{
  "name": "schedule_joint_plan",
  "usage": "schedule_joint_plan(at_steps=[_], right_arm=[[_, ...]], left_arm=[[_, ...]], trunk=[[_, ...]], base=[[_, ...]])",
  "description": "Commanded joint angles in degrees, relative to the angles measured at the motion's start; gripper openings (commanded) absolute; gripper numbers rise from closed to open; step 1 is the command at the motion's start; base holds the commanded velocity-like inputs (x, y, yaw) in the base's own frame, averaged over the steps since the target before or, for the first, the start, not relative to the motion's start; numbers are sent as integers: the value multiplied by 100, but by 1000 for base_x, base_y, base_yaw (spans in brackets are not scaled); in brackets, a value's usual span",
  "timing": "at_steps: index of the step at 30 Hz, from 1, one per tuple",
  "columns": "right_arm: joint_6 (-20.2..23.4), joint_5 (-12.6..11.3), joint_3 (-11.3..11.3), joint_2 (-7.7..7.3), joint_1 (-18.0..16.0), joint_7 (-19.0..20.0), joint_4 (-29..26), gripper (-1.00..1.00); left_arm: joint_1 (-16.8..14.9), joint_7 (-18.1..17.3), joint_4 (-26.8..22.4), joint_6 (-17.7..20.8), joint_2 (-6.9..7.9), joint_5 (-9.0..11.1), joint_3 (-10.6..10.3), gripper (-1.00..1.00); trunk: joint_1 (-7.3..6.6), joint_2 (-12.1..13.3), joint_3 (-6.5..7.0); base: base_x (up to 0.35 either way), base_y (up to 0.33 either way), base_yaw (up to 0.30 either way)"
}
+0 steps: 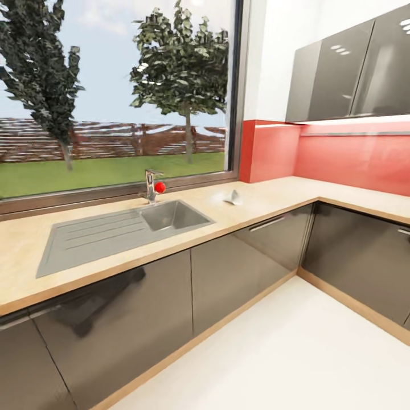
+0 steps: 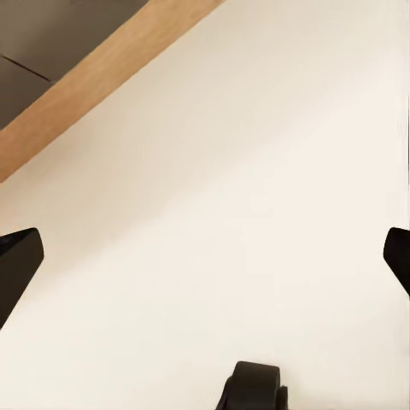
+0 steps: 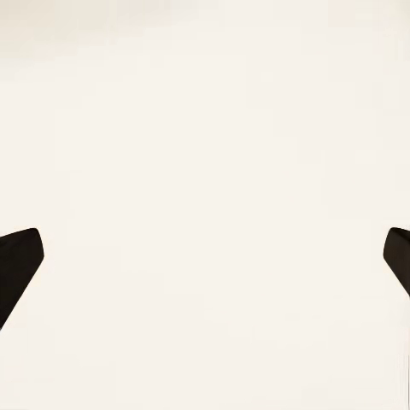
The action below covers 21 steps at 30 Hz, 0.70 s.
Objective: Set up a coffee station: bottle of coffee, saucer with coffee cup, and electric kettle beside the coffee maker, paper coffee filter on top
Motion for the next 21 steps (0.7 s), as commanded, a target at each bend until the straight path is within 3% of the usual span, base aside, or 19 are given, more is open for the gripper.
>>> schedule_joint_plan(at_steps=[1, 21], right_arm=[[-31, 42, -49, 0, -6, 33, 0, 100], [-31, 43, -49, -1, -6, 33, 13, 100]], left_arm=[[-7, -6, 24, -32, -9, 50, -43, 100], [11, -6, 22, -34, -16, 42, -49, 100]], trunk=[[2, -3, -6], [2, -3, -6]], base=[[249, -244, 251], [212, -253, 183]])
